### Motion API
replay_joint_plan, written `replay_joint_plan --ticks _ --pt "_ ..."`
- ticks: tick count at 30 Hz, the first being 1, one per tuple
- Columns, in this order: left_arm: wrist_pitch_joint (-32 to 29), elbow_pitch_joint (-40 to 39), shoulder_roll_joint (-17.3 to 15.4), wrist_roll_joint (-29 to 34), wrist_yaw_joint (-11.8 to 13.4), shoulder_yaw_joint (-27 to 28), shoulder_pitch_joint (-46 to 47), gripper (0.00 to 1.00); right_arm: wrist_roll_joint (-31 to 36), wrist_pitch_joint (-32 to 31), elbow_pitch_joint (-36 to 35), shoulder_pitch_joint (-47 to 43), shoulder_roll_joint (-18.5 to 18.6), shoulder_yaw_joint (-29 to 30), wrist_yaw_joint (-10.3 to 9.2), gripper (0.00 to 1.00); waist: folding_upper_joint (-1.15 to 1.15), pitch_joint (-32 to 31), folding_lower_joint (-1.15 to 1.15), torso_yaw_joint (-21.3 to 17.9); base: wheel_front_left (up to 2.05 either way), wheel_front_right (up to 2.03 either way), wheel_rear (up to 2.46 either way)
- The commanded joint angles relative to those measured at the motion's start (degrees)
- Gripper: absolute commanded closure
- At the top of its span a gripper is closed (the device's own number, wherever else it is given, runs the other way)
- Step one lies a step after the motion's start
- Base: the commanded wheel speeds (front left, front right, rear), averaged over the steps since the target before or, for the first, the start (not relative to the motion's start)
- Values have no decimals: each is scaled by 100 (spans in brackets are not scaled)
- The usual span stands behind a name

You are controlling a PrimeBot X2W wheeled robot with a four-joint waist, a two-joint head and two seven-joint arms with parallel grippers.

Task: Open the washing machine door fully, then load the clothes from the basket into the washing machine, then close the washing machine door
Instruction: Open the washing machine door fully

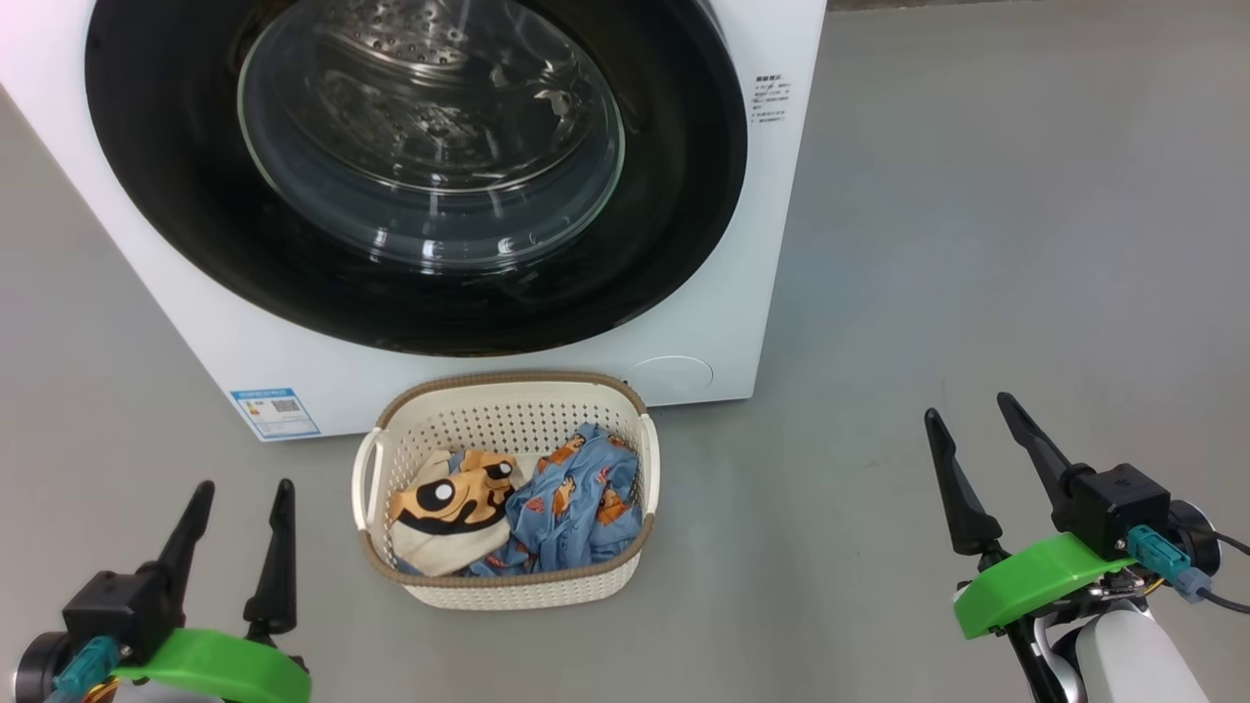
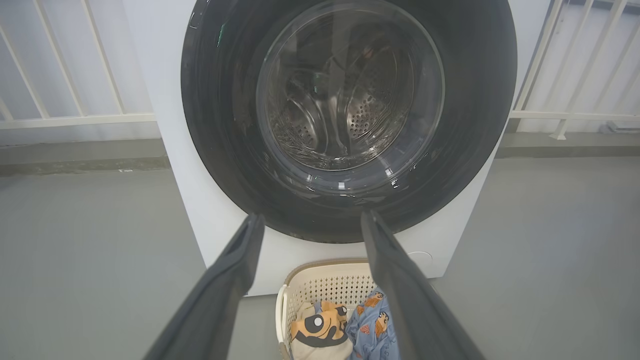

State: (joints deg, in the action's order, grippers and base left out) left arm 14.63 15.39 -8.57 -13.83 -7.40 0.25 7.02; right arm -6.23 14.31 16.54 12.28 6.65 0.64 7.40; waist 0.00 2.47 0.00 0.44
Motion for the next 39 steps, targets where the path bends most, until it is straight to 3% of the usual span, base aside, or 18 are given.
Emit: replay_joint_plan --ticks 1,11,23,33,34,35,37,38,39 --pt "37 -169 -178 53 -9 175 151 0 -16 69 -160 157 1 -113 9 0 0 9 0 5 0 0 0" --pt "37 -222 -133 31 -9 114 146 0 -179 69 -248 599 -5 -90 9 0 0 166 0 53 0 0 0" --pt "37 -218 -132 -59 -9 -7 242 0 -547 69 -434 1914 243 -229 9 0 0 482 0 262 0 0 0" --pt "37 -160 -134 -151 -9 -85 436 0 -2208 69 20 2846 -57 649 9 0 0 769 0 463 0 0 0" --pt "37 -149 -129 -158 -9 -100 452 0 -2434 65 116 2902 -95 772 9 21 0 778 0 486 0 0 0" --pt "37 -140 -124 -161 -9 -114 462 0 -2604 57 206 2952 -114 860 9 53 0 781 0 505 0 0 0" --pt "37 -126 -116 -166 -9 -140 474 0 -2990 5 377 3044 -153 1022 9 88 0 786 0 540 0 0 0" --pt "37 -117 -110 -170 -9 -145 481 0 -3194 -59 458 3085 -168 1076 9 100 0 790 0 558 0 0 0" --pt "37 -107 -99 -177 -9 -145 487 0 -3429 -136 537 3120 -186 1143 9 100 0 789 0 577 0 0 0"
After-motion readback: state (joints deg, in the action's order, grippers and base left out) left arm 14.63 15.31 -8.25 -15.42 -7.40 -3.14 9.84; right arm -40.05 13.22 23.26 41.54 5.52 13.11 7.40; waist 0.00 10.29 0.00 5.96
